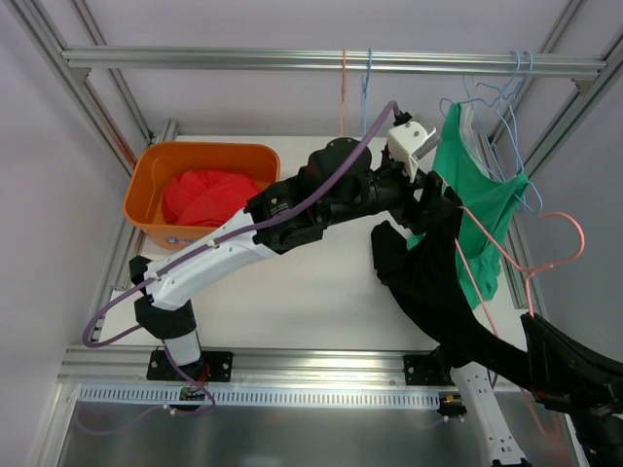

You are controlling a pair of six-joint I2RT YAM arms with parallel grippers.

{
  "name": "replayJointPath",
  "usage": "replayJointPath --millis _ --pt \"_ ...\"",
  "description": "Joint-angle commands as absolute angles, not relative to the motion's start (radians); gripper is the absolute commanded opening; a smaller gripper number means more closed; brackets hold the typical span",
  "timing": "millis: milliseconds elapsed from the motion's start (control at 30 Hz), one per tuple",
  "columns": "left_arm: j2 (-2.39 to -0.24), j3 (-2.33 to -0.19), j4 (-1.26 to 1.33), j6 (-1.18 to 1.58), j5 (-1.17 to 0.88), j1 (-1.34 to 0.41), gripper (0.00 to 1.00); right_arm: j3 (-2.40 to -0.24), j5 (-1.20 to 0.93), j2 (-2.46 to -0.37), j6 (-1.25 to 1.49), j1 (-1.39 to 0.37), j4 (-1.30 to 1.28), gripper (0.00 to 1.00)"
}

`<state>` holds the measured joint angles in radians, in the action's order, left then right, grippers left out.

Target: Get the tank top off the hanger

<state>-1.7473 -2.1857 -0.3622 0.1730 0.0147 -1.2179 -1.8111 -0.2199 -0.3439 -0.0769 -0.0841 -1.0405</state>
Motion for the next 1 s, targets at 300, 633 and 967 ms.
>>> replayJointPath --millis 300,633,967 --pt "-1.733 -2.172 -0.328 0.173 0.035 -1.223 0.10 -1.787 -0.227 -0.410 -0.023 -0.120 -0.991 0.00" --pt "-1.637 -2.018 -0.318 0.258 0.502 -1.223 0.00 -1.709 -0.287 -0.390 -0.040 -0.132 -0.968 0.00" --pt "-1.412 -1.798 -0.316 0.325 0.772 -1.184 0.00 -1.771 -0.598 -0.351 -0.094 -0.167 -0.969 0.00"
